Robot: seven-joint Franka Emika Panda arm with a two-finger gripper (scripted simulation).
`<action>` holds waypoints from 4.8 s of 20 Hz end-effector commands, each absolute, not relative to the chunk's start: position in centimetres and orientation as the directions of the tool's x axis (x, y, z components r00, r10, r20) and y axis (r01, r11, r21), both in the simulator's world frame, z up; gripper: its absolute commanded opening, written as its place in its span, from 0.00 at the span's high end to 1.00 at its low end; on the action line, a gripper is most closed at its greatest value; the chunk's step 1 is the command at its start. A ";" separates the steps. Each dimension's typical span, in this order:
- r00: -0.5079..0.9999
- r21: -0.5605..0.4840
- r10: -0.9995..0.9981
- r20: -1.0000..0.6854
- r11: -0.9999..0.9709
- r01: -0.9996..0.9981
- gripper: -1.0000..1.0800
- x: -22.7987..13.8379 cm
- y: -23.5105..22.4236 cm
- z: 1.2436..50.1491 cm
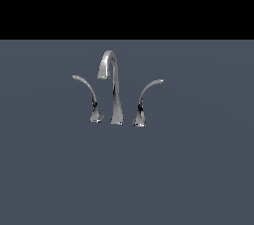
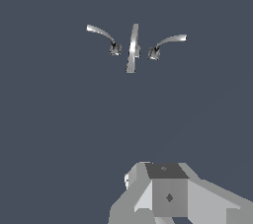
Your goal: Turn on the faucet by rotating a designated handle.
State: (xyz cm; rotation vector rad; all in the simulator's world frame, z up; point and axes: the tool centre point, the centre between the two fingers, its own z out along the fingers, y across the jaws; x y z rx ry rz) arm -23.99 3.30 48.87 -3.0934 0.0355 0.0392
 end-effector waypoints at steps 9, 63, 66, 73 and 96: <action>0.979 -0.117 -0.190 -0.071 -0.973 -0.197 1.00 -19.3 4.8 46.9; -0.052 0.028 -0.998 -0.041 0.050 -0.998 1.00 4.4 14.9 18.9; -0.090 0.017 -0.996 -0.023 0.090 -0.996 1.00 4.8 15.1 18.1; -0.136 0.001 -0.991 -0.001 0.136 -0.991 1.00 5.4 15.4 17.1; -0.149 -0.011 -0.989 0.005 0.148 -0.989 1.00 2.0 16.8 17.0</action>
